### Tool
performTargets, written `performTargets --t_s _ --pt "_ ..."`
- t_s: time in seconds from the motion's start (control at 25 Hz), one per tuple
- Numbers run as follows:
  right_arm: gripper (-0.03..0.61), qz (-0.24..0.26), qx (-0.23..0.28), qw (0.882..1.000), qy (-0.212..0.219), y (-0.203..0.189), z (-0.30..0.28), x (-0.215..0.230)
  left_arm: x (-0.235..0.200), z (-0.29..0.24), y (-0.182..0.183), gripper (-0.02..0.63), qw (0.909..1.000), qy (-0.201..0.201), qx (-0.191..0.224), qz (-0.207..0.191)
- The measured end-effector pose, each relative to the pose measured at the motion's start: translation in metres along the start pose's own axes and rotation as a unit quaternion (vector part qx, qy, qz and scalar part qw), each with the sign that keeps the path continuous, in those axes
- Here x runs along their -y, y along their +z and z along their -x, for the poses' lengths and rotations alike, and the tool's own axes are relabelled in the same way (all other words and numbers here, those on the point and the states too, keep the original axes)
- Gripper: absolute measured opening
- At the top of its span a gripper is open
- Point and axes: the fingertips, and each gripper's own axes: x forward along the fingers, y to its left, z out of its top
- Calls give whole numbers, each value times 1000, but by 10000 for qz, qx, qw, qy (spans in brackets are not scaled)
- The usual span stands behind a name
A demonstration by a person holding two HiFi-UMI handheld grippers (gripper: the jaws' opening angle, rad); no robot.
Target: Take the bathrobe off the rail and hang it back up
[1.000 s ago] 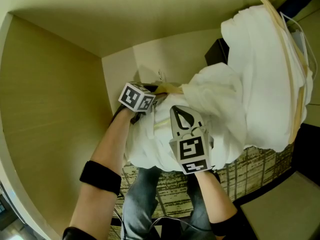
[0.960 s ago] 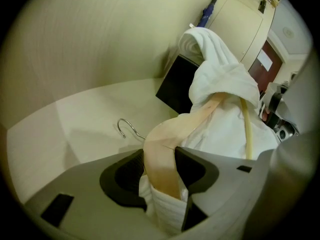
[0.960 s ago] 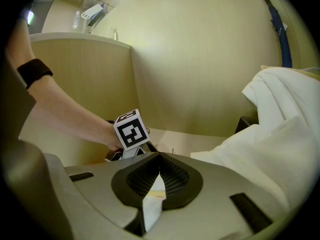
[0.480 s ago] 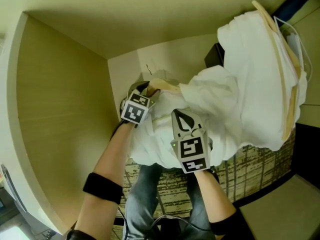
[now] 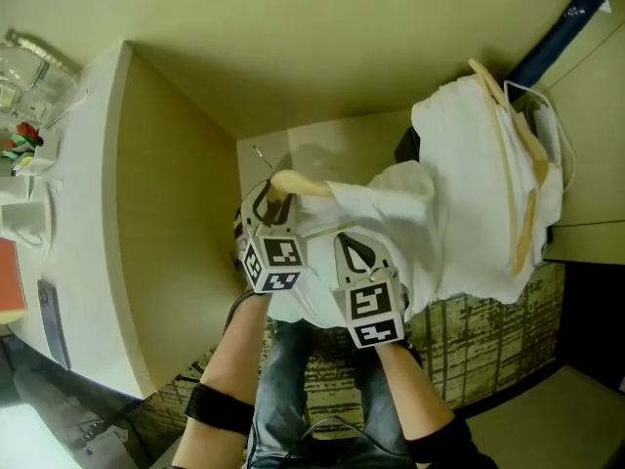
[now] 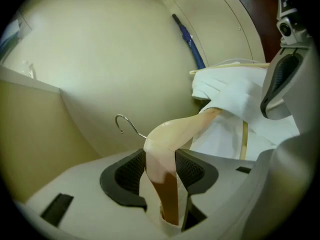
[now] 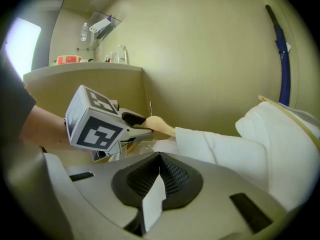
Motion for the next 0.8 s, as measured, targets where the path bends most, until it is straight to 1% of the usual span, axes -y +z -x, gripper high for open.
performTargets --t_s 0.16,0.24,0.32,0.44,0.56,0.72,0.8 --pt "25 217 216 9995 90 37 29 -10 -29 55 35 197 9983 541 225 -73" --pt "23 295 279 9991 132 51 47 -18 -38 83 55 196 9967 715 314 -225" --pt "25 369 351 9986 155 65 66 -24 -44 108 80 195 9943 853 442 -461" --pt "25 513 493 9973 183 90 90 -31 -50 140 119 192 9883 1095 696 -802" --pt "25 652 621 9957 203 113 116 -41 -57 170 153 192 9816 1370 907 -975" --pt "25 796 845 9931 145 142 149 -44 -69 210 214 190 9721 1714 1308 -928" --pt "23 852 988 9914 98 157 164 -42 -77 228 243 190 9656 1853 1527 -996"
